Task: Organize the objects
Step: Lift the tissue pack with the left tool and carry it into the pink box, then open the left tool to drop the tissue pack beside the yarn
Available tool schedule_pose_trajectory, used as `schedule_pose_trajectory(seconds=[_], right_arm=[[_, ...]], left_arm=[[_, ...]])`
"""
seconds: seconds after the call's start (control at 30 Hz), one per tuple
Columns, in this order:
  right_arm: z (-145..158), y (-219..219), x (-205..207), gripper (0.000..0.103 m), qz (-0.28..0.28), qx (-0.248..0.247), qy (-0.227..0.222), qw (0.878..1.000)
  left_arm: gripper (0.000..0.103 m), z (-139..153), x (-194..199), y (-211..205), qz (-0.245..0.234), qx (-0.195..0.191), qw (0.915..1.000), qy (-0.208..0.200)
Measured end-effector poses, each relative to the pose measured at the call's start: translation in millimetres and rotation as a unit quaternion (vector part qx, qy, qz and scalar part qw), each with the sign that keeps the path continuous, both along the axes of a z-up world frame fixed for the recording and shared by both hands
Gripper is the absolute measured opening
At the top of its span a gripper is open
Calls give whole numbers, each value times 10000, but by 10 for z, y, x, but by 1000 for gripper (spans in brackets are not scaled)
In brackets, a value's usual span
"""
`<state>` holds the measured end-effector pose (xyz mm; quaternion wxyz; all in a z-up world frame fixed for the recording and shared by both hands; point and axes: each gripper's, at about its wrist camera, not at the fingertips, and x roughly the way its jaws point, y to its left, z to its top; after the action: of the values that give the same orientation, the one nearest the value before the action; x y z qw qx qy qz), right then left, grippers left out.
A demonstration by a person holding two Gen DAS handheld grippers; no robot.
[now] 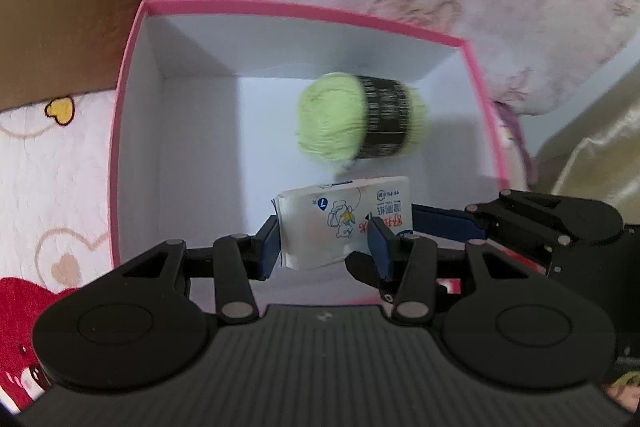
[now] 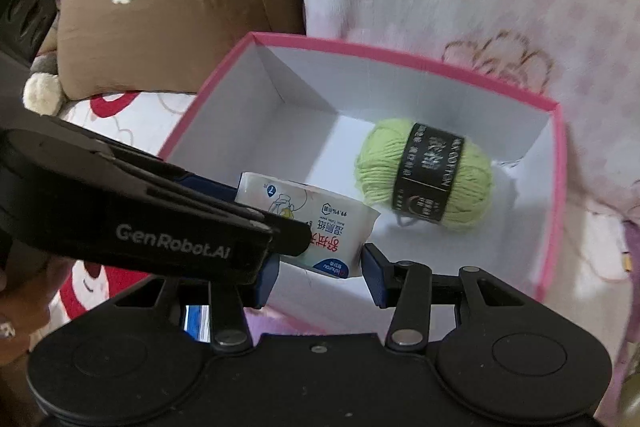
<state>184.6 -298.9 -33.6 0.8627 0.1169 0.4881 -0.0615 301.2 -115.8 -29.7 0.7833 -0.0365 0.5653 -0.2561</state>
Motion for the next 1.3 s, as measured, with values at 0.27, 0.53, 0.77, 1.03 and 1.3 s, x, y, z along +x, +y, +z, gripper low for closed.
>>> schedule_pose_trajectory(seconds=[0.27,0.53,0.77,1.03,1.3], right_arm=[[-402,-146,320,45,-298,351,37,9989],[-617,-218,527,43,-556,403,120,9976],[-656,-202,632,27,-583,206,334,9975],[-657,-179,629,24,-654,72,302,9974],[-460,-207,406,26,-545,89,108,9984]], left_arm=[[44,-351,326,-28,101,379,9992,77],[44,-525,502,-96,144,640,9978,25],[44,-578,533,-60,255,789,9966,-31],[42,-589,503,-58,298,677,9972,-106],[45,-411,353,16,125,790,9949,-613]])
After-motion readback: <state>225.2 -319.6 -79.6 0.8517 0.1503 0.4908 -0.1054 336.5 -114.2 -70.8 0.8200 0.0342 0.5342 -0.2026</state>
